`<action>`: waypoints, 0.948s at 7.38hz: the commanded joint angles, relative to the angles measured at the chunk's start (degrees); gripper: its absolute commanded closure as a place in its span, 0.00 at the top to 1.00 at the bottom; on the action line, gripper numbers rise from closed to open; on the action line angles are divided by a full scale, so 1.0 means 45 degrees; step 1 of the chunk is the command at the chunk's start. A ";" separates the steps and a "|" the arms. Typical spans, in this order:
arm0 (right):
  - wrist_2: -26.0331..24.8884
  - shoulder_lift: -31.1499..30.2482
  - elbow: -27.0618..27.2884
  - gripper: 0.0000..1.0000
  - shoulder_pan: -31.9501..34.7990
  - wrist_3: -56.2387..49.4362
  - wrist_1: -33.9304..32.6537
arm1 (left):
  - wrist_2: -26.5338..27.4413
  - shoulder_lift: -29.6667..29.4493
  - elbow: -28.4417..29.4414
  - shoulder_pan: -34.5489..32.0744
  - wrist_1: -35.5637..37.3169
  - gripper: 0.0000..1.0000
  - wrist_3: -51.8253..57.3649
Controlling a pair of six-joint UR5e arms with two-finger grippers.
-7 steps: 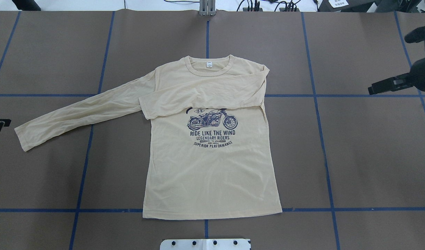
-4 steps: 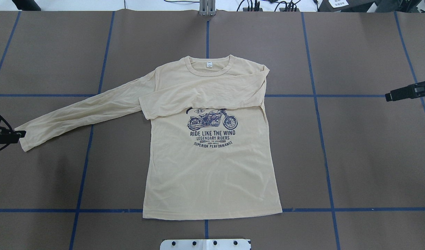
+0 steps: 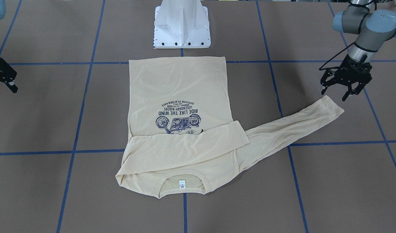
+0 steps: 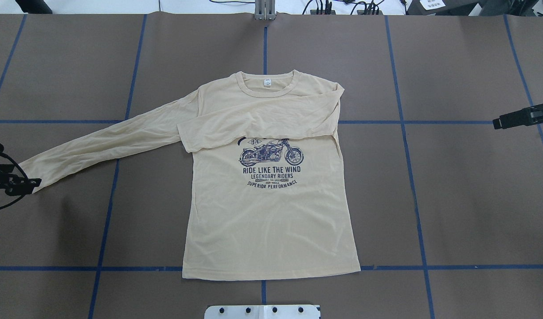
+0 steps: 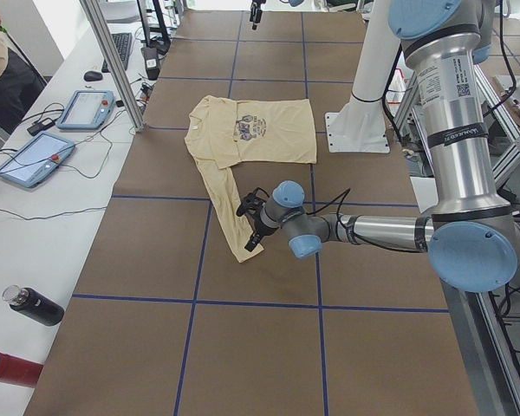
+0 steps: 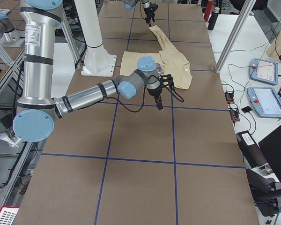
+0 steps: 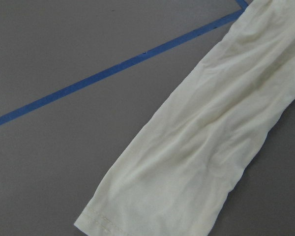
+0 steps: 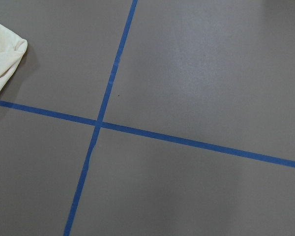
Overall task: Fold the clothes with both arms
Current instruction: 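Withdraw the right gripper while the left gripper grasps the other sleeve cuff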
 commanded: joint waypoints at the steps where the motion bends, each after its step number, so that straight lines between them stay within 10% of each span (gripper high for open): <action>1: -0.0045 0.0000 -0.0019 1.00 -0.0008 0.0001 0.0001 | 0.0026 0.0000 0.0241 0.0098 -0.0085 0.75 -0.0003; 7: -0.0085 0.0097 -0.0098 1.00 -0.0008 0.0021 0.0001 | 0.0007 -0.0039 0.0458 0.0528 -0.0105 0.68 0.0016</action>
